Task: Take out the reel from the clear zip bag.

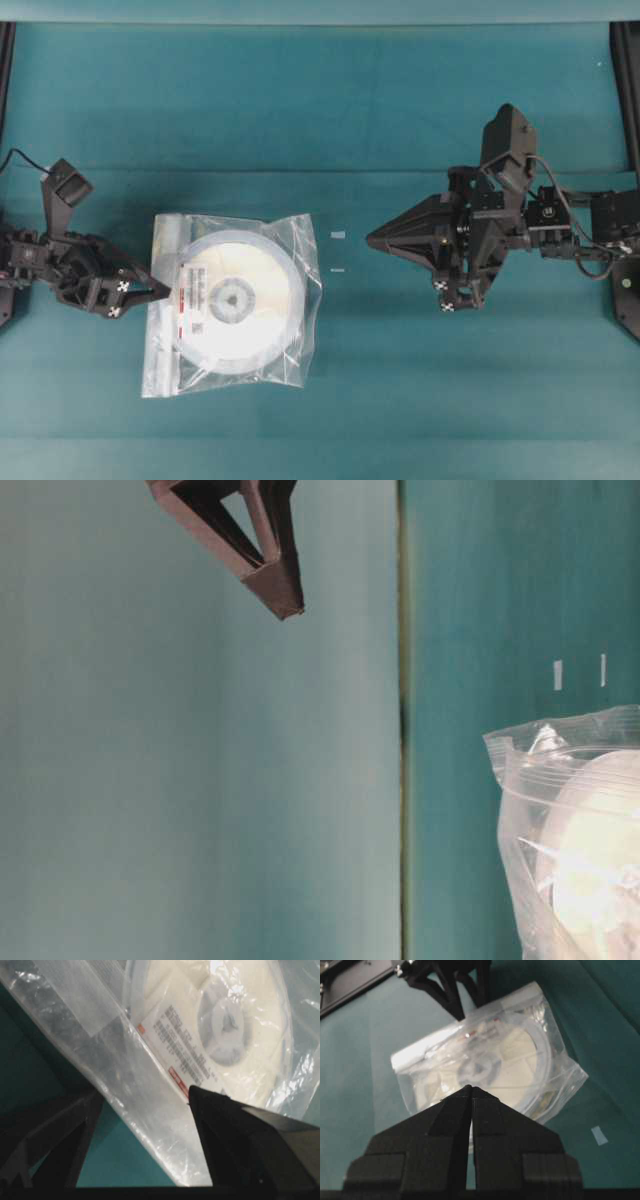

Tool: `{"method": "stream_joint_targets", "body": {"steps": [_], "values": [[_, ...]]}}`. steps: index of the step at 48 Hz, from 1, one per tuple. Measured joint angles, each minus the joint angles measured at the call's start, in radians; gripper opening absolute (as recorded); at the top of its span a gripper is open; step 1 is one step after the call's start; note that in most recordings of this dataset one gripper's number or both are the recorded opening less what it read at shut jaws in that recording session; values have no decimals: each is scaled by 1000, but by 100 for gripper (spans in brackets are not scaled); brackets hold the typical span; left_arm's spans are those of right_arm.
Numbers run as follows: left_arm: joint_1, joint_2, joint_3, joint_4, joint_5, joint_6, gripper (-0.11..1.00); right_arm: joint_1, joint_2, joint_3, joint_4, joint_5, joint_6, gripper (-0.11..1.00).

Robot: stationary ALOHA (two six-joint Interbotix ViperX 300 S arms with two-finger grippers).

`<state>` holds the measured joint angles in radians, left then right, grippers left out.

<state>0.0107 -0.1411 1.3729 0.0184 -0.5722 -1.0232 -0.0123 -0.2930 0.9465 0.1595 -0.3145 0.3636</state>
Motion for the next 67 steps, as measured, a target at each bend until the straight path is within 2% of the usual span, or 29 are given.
{"method": "stream_joint_targets", "body": {"steps": [8, 12, 16, 22, 31, 35, 40, 43, 46, 56, 59, 61, 67], "values": [[8, 5, -8, 2, -3, -2, 83, 0, 0, 0, 0, 11, 0, 0], [12, 6, -8, 2, -2, -2, 77, 0, 0, 0, 0, 11, 0, 0], [17, 9, -9, 2, 3, 0, 66, 0, 0, 0, 0, 11, 0, 0], [28, 17, -14, 2, 5, 8, 42, 0, 6, 0, 8, 12, 11, 0], [28, 21, -18, 2, 6, 21, 13, 0, 25, -2, 48, 35, 81, 0], [28, 20, -18, 2, 8, 32, 5, 0, 38, -2, 52, 61, 117, 1], [29, 20, -20, 2, 8, 37, 1, 2, 58, -2, 54, 92, 160, 5], [31, 18, -18, 2, 8, 37, 1, 2, 69, -2, 55, 101, 187, 11], [31, 17, -18, 0, 8, 37, 1, 3, 86, -5, 55, 103, 218, 22], [31, 17, -20, 2, 6, 38, 1, 3, 183, -52, 77, 106, 313, 77], [31, 17, -20, 2, 8, 38, 1, 6, 224, -71, 86, 106, 334, 89], [31, 17, -21, 2, 9, 37, 1, 11, 250, -84, 91, 104, 345, 92], [31, 15, -28, 2, 17, 37, 1, 28, 319, -124, 101, 87, 377, 87]]}}
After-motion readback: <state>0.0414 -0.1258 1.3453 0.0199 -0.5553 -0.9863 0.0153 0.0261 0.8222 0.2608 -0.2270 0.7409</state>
